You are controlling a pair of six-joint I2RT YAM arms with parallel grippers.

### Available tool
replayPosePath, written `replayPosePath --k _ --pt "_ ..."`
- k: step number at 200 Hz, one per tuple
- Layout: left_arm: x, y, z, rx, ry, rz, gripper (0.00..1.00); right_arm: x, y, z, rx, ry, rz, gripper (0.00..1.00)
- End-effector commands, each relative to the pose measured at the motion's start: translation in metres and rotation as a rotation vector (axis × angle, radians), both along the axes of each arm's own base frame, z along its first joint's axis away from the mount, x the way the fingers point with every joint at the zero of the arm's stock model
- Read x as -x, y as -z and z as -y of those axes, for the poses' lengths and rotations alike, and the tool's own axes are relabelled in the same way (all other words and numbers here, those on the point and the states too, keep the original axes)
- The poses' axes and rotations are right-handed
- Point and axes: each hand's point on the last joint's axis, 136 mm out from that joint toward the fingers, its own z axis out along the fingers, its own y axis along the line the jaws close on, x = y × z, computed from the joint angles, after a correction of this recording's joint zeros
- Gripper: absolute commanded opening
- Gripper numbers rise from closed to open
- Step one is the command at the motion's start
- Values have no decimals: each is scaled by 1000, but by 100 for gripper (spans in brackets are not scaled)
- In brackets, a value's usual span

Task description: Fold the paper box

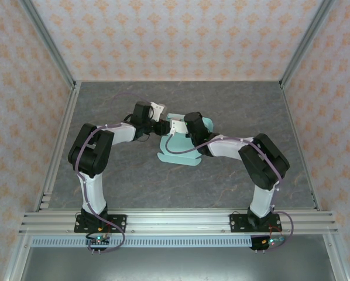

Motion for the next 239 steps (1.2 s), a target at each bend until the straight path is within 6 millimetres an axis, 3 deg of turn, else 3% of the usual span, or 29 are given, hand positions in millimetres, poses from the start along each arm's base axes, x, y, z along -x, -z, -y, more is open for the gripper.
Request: replayPosePath --k 1,102,239 --pt "-9 6 -8 -40 -66 21 44 2 5 -3 30 -18 22 0" --pt "-22 -3 -11 -74 -219 61 37 9 11 -5 13 -27 -8 0" --pt "-36 -1 -23 -133 -494 62 27 9 8 -6 17 -19 1 0"
